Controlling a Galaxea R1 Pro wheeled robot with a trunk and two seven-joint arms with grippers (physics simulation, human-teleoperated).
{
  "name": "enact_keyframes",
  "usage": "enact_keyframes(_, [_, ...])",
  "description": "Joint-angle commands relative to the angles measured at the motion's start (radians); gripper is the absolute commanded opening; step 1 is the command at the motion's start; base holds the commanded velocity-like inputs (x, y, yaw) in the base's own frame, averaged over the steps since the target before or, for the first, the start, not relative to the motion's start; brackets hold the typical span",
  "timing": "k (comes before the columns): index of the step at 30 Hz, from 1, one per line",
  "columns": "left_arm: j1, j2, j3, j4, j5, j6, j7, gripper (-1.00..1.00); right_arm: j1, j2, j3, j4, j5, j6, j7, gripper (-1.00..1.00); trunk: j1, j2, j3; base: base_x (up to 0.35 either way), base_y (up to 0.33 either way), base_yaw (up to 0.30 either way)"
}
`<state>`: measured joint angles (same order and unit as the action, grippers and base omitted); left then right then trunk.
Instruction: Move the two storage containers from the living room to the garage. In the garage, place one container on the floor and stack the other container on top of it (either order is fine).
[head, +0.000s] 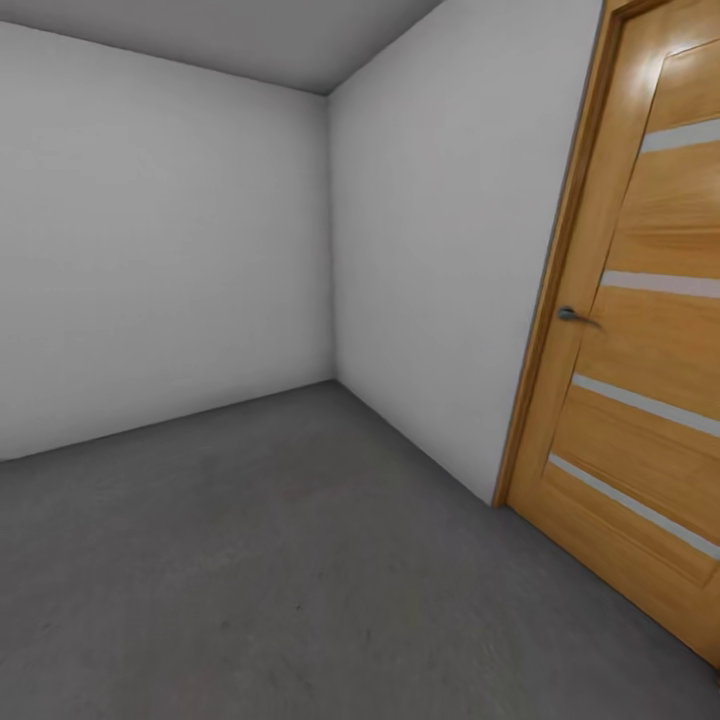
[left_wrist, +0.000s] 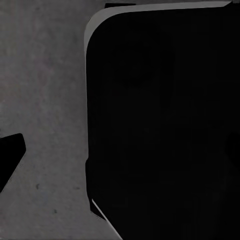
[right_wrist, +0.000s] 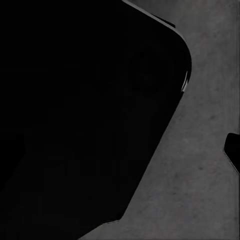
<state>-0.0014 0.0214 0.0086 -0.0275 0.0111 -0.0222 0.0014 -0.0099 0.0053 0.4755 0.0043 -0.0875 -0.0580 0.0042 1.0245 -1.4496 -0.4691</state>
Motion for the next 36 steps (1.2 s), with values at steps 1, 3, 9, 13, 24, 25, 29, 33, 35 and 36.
enact_keyframes(1, [0.0,0.0,0.001,0.0,0.001,-0.002,0.0,1.0,-0.001,0.001,0.008,0.002,-0.009,-0.004,0.0,1.0,0.001,0.0,-0.001,0.324,0.0,-0.15])
enact_keyframes(3, [0.0,0.0,0.001,0.0,0.001,-0.002,0.0,1.0,-0.001,0.002,0.008,0.002,-0.009,-0.004,0.0,1.0,0.001,0.0,-0.001,0.324,0.0,-0.19])
enact_keyframes(9, [0.0,0.0,0.001,0.0,0.001,-0.002,0.0,1.0,-0.001,0.003,0.008,0.002,-0.009,-0.003,0.0,1.0,0.001,0.0,-0.001,0.324,0.0,-0.231])
enact_keyframes(13, [0.0,0.0,0.001,0.0,0.001,-0.002,0.0,1.0,-0.001,0.004,0.008,0.002,-0.009,-0.003,0.0,1.0,0.001,0.0,-0.001,0.324,0.0,-0.244])
enact_keyframes(24, [0.0,0.0,0.001,0.0,0.001,-0.002,0.0,1.0,-0.002,0.004,0.008,0.002,-0.009,-0.003,0.0,1.0,0.001,0.0,-0.001,0.324,0.0,-0.245])
enact_keyframes(25, [0.0,0.0,0.001,0.0,0.001,-0.002,0.0,1.0,-0.002,0.004,0.008,0.002,-0.009,-0.003,0.0,1.0,0.001,0.0,-0.001,0.324,0.0,-0.245])
enact_keyframes(29, [0.0,0.0,0.001,0.0,0.001,-0.002,0.0,1.0,-0.002,0.004,0.008,0.002,-0.009,-0.003,0.0,1.0,0.001,0.0,-0.001,0.324,0.0,-0.245])
enact_keyframes(33, [0.0,0.0,0.001,0.0,0.001,-0.002,0.0,1.0,-0.002,0.004,0.008,0.002,-0.009,-0.003,0.0,1.0,0.001,0.0,-0.001,0.324,0.0,-0.245])
enact_keyframes(35, [0.0,0.0,0.001,0.0,0.001,-0.002,0.0,1.0,-0.002,0.004,0.008,0.002,-0.009,-0.003,0.001,1.0,0.001,0.0,-0.001,0.324,0.0,-0.245])
enact_keyframes(36, [0.0,0.0,0.001,0.0,0.001,-0.002,0.0,1.0,-0.002,0.004,0.008,0.002,-0.009,-0.003,0.001,1.0,0.001,0.0,-0.001,0.324,0.0,-0.245])
